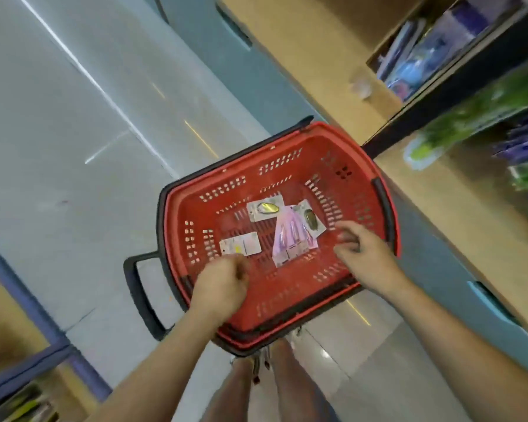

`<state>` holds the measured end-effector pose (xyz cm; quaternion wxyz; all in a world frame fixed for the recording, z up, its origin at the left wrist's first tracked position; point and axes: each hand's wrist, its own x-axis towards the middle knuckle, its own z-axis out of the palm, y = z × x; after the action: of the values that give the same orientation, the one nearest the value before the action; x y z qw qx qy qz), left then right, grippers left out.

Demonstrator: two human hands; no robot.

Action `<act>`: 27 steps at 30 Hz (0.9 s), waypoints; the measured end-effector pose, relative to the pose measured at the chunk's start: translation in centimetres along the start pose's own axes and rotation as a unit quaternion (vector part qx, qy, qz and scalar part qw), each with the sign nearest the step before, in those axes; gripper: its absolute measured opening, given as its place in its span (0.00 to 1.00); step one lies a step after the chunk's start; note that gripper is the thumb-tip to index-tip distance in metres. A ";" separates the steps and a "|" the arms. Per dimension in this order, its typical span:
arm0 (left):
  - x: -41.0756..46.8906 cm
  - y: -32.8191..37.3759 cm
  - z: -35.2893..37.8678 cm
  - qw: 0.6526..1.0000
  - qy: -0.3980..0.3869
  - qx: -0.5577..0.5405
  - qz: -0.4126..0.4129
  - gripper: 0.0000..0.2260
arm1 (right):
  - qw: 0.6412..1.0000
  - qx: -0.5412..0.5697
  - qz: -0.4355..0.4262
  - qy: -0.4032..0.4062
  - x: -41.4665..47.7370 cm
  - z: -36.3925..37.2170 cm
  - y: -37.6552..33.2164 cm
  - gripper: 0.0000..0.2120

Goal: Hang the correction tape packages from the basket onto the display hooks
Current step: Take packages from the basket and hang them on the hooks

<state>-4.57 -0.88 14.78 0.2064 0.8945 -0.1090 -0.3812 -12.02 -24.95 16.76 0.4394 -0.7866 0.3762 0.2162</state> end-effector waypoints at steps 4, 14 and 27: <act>10.7 -2.8 10.3 0.998 -0.061 -0.007 0.007 0.08 | 0.999 -0.031 0.031 -0.009 13.2 6.3 5.4 0.25; 25.4 -6.1 29.1 0.991 -0.086 0.101 0.018 0.15 | 0.990 -0.100 0.100 0.010 30.6 14.6 15.1 0.31; 27.7 -8.4 26.6 0.992 0.036 0.105 0.068 0.14 | 0.972 -0.164 0.167 0.007 32.2 17.8 19.2 0.37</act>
<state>-4.58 -10.81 -23.26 0.1409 0.9149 -0.2011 -0.3205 -7.15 -29.03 -24.25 0.2595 -0.7756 0.4649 0.3392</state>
